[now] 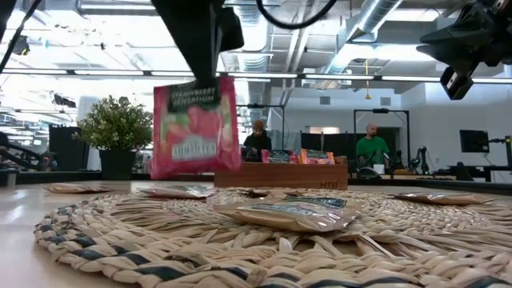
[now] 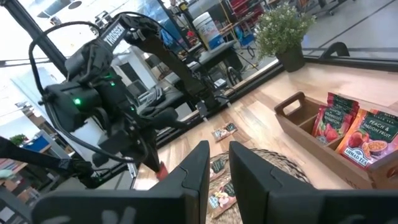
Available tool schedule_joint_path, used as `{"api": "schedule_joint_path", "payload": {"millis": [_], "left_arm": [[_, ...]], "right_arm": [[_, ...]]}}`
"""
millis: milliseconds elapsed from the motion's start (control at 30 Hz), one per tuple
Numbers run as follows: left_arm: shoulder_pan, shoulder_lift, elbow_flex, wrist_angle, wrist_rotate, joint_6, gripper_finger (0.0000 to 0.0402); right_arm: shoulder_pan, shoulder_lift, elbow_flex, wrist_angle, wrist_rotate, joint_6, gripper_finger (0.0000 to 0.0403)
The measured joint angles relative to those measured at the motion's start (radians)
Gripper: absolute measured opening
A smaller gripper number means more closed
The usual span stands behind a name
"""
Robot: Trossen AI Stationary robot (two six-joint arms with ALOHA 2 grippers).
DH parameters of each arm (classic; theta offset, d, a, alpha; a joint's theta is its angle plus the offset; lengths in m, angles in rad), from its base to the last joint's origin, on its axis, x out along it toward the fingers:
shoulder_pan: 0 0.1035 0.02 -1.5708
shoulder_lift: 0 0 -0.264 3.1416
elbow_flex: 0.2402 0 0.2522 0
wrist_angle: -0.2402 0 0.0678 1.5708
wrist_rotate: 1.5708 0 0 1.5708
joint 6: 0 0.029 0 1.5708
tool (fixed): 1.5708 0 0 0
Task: Pick & Place Tea
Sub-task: Put the red tea bag in the middle of the wooden organizer
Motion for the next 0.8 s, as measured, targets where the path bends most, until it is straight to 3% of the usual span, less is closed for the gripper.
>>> {"api": "schedule_joint_path", "payload": {"millis": [333,800], "left_arm": [[0.007,0.0,0.085,-0.039,-0.014,0.017,0.0],[0.152,0.0,0.208,-0.104,-0.125,0.209,0.0]], "right_arm": [[0.0,0.072,0.0,0.066,-0.084,0.026,0.0055],[0.0,0.454,0.0,0.397,-0.105,0.001,0.0064]]}}
